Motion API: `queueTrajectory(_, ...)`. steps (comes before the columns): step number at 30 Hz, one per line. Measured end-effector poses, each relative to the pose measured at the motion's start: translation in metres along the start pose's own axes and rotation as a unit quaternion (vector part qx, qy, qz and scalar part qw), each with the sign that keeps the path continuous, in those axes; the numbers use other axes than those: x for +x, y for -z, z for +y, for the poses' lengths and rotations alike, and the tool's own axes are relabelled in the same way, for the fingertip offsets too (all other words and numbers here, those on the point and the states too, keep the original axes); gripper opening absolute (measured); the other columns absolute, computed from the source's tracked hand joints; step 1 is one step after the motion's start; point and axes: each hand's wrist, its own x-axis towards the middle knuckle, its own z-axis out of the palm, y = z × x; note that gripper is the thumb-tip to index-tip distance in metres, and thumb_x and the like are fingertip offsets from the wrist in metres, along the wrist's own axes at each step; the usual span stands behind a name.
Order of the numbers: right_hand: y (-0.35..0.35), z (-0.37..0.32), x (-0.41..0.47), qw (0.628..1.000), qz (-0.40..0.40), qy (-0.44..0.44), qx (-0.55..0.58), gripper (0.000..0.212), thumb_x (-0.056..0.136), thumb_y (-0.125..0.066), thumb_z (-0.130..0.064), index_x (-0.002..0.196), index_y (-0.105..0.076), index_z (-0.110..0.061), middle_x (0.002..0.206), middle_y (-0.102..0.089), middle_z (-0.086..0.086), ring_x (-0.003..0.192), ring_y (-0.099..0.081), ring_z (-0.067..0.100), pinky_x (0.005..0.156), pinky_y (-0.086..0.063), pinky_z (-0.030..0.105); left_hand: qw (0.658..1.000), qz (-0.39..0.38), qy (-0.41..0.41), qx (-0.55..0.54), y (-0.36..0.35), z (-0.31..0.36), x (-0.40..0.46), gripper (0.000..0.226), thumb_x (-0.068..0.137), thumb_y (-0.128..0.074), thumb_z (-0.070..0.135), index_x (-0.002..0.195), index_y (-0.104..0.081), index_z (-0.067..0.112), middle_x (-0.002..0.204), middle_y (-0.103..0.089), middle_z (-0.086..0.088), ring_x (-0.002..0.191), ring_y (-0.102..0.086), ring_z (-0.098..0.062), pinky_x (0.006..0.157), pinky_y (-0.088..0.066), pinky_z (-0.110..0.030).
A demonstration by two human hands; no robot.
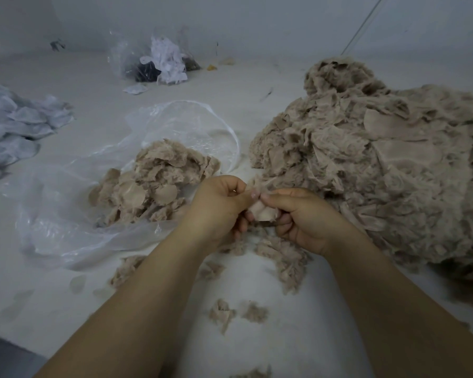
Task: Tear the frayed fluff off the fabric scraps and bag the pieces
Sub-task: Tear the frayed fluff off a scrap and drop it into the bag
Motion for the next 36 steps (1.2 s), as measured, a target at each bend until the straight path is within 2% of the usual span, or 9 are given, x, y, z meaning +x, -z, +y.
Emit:
queueTrajectory(6,-0.001,-0.002,-0.001,0.999,0.023,-0.011,0.047,0.017,0.098,-0.055,-0.02,0.091,-0.063,-0.006,0.058,-0.043,0.001,0.041,-0.03,0.003,0.039,-0.023,0.013,0.999,0.005,0.018,-0.036,0.002,0.001,-0.002,0.026,0.095,-0.062,0.011,0.071,-0.055,0.007,0.049,-0.053,-0.009,0.033,-0.038,-0.017,0.038,-0.028,-0.019)
queueTrajectory(10,-0.002,-0.001,-0.002,1.0,0.009,-0.004,-0.001,0.027,0.081,-0.07,-0.034,0.086,-0.061,-0.009,0.057,-0.04,-0.002,0.044,-0.027,0.003,0.042,-0.02,0.015,0.999,0.001,0.028,-0.035,0.004,0.002,-0.002,0.023,0.099,-0.057,0.012,0.078,-0.051,0.004,0.046,-0.048,-0.01,0.03,-0.032,-0.017,0.038,-0.025,-0.017)
queueTrajectory(13,-0.002,0.001,-0.001,1.0,0.001,0.006,-0.019,0.026,0.088,-0.066,-0.026,0.067,-0.065,-0.011,0.054,-0.041,-0.003,0.042,-0.026,0.003,0.041,-0.02,0.014,0.991,0.102,-0.003,-0.091,0.007,0.008,0.001,0.016,0.101,-0.049,0.005,0.087,-0.055,0.003,0.049,-0.055,-0.008,0.033,-0.042,-0.018,0.033,-0.031,-0.02)
queueTrajectory(17,-0.001,0.001,0.001,1.0,0.025,0.0,0.016,0.03,0.097,-0.057,-0.022,0.071,-0.064,-0.009,0.051,-0.042,-0.004,0.04,-0.027,0.002,0.037,-0.024,0.012,0.942,0.215,-0.076,-0.247,0.016,0.014,0.012,0.019,0.101,-0.049,0.004,0.117,-0.052,-0.006,0.093,-0.066,-0.016,0.074,-0.07,-0.026,0.062,-0.058,-0.032)
queueTrajectory(23,-0.002,-0.001,0.001,0.999,0.03,-0.012,0.035,0.032,0.097,-0.057,-0.023,0.07,-0.066,-0.009,0.052,-0.044,-0.004,0.041,-0.029,0.002,0.037,-0.025,0.012,0.987,0.128,-0.013,0.096,0.008,-0.01,0.009,0.013,0.085,-0.071,0.004,0.091,-0.064,0.014,0.078,-0.063,-0.01,0.055,-0.057,-0.014,0.05,-0.047,-0.028)
queueTrajectory(27,-0.001,0.0,0.001,0.999,0.025,-0.013,0.027,0.029,0.098,-0.056,-0.024,0.075,-0.067,-0.009,0.054,-0.044,-0.005,0.043,-0.029,0.002,0.038,-0.025,0.012,0.942,0.074,-0.073,0.32,0.002,-0.015,0.011,0.031,0.075,-0.068,0.001,0.097,-0.061,0.022,0.085,-0.062,0.005,0.077,-0.061,-0.017,0.069,-0.052,-0.029)
queueTrajectory(30,0.0,0.0,0.0,1.0,0.019,-0.011,0.012,0.027,0.098,-0.056,-0.023,0.081,-0.071,-0.008,0.055,-0.043,-0.006,0.044,-0.029,0.001,0.039,-0.024,0.011,0.914,0.06,-0.085,0.393,0.003,-0.016,0.009,0.042,0.073,-0.064,-0.001,0.109,-0.056,0.021,0.1,-0.054,0.001,0.08,-0.056,-0.015,0.063,-0.047,-0.03)
queueTrajectory(33,-0.001,0.0,0.0,1.0,0.018,-0.011,0.009,0.027,0.097,-0.056,-0.023,0.084,-0.072,-0.006,0.055,-0.042,-0.005,0.044,-0.029,0.001,0.04,-0.022,0.011,0.879,0.123,-0.106,0.447,0.009,-0.01,0.003,0.028,0.074,-0.064,0.007,0.093,-0.046,0.018,0.088,-0.047,0.002,0.07,-0.048,-0.011,0.05,-0.033,-0.029)
queueTrajectory(36,0.0,0.001,0.0,1.0,0.016,-0.007,-0.003,0.027,0.097,-0.057,-0.022,0.083,-0.074,-0.007,0.056,-0.042,-0.005,0.045,-0.028,0.002,0.042,-0.02,0.013,0.841,0.056,-0.035,0.537,0.013,0.003,-0.002,0.022,0.077,-0.067,0.031,0.072,-0.052,0.016,0.067,-0.054,0.001,0.06,-0.053,-0.015,0.049,-0.039,-0.029)
